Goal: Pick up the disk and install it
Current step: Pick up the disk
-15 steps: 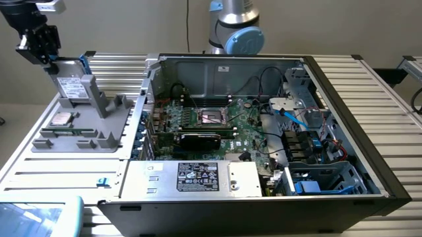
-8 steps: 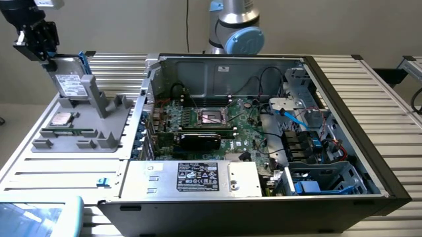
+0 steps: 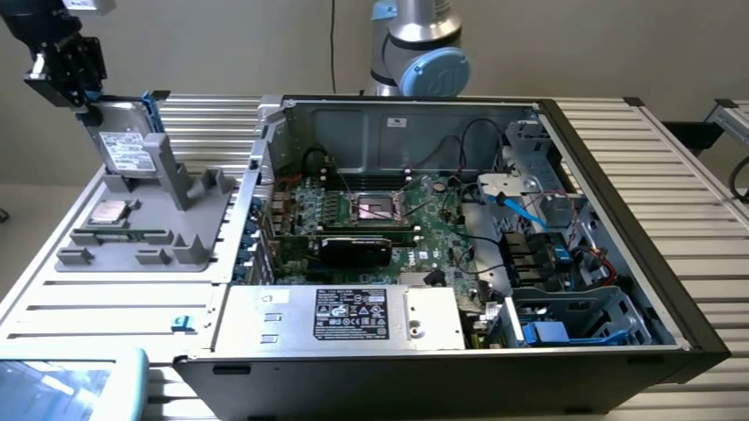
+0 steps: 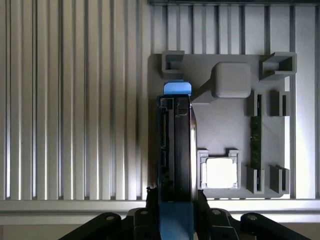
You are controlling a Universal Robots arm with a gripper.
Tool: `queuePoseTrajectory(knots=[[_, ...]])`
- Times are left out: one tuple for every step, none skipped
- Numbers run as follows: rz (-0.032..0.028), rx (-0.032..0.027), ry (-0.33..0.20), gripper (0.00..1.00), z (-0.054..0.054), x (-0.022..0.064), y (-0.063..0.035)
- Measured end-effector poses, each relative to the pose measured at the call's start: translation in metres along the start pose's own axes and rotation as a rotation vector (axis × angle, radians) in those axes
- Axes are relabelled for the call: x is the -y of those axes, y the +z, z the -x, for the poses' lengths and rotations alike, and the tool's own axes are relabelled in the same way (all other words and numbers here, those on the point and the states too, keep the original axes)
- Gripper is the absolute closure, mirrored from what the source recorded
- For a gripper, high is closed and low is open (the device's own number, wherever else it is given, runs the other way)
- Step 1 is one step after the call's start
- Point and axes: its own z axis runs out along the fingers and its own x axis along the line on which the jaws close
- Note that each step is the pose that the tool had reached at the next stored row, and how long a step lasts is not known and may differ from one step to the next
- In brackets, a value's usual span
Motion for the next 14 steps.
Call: queuePoseTrajectory(knots=[[0.0000,-0.0003,0.000,0.63,0.0000,0.0000,0.0000],[0.0000,-0.0007,0.000,0.63,0.0000,0.0000,0.0000],[-0.0001,-0.0010,0.000,0.63,0.0000,-0.0001,0.0001],[-0.0002,-0.0016,0.000,0.63,0.0000,-0.0001,0.0001],[-0.0002,-0.0026,0.000,0.63,0.0001,-0.0001,0.0003],[-0.0002,-0.0038,0.000,0.63,0.0001,-0.0001,0.0006],[-0.0001,-0.0050,0.000,0.63,0.0001,-0.0001,0.0009],[-0.0002,-0.0062,0.000,0.63,0.0000,-0.0001,0.0012],[-0.0002,-0.0074,0.000,0.63,0.0000,-0.0001,0.0015],[-0.0004,-0.0085,0.000,0.63,0.0000,-0.0001,0.0018],[-0.0005,-0.0096,0.000,0.63,0.0000,-0.0001,0.0020],[-0.0005,-0.0105,0.000,0.63,0.0000,-0.0001,0.0024],[-0.0008,-0.0112,0.000,0.63,0.0000,0.0000,0.0026],[-0.0008,-0.0119,0.000,0.61,0.0000,0.0000,0.0030]])
